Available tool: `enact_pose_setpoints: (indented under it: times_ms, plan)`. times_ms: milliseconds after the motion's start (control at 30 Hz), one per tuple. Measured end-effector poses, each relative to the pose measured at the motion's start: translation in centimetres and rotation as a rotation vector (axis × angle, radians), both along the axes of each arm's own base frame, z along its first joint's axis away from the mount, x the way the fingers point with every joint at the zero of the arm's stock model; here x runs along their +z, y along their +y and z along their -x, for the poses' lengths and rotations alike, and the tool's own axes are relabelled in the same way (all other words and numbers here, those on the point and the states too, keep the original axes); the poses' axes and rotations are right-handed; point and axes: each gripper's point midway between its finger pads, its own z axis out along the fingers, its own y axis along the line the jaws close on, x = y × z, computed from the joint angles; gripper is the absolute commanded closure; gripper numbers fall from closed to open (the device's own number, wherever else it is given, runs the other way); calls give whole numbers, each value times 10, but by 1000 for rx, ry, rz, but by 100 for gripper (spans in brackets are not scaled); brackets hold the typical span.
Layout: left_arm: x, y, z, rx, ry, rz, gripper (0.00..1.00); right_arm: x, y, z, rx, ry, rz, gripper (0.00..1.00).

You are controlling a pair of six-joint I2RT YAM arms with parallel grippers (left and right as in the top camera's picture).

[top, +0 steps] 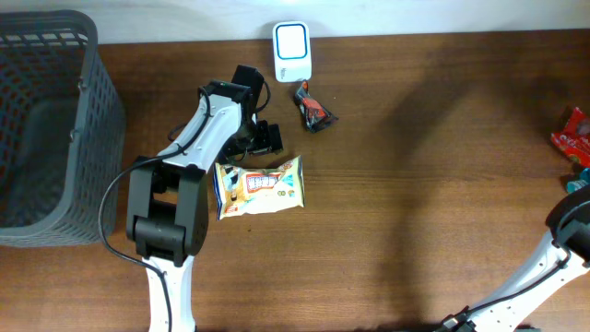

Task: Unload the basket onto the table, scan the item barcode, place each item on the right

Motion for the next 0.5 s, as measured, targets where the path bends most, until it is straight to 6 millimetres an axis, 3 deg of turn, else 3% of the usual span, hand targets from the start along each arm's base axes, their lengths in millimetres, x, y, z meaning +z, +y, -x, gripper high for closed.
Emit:
enact_pose_setpoints:
  times_ms: [133,233,367,433,500]
  plan:
    - [0,0,0,0,0,0,1,-6,7,-5,16,-12,-36,22]
    - [0,0,0,0,0,0,1,-13,27,-7,35,-37,-141,11]
    - [0,0,0,0,-1,0,1,-17,50,2,40,-16,-251,6]
    - [0,0,0,0,0,0,1,-3,62,7,45,-30,-283,5]
    - [0,0,0,0,0,0,1,29,80,11,60,-89,-307,4]
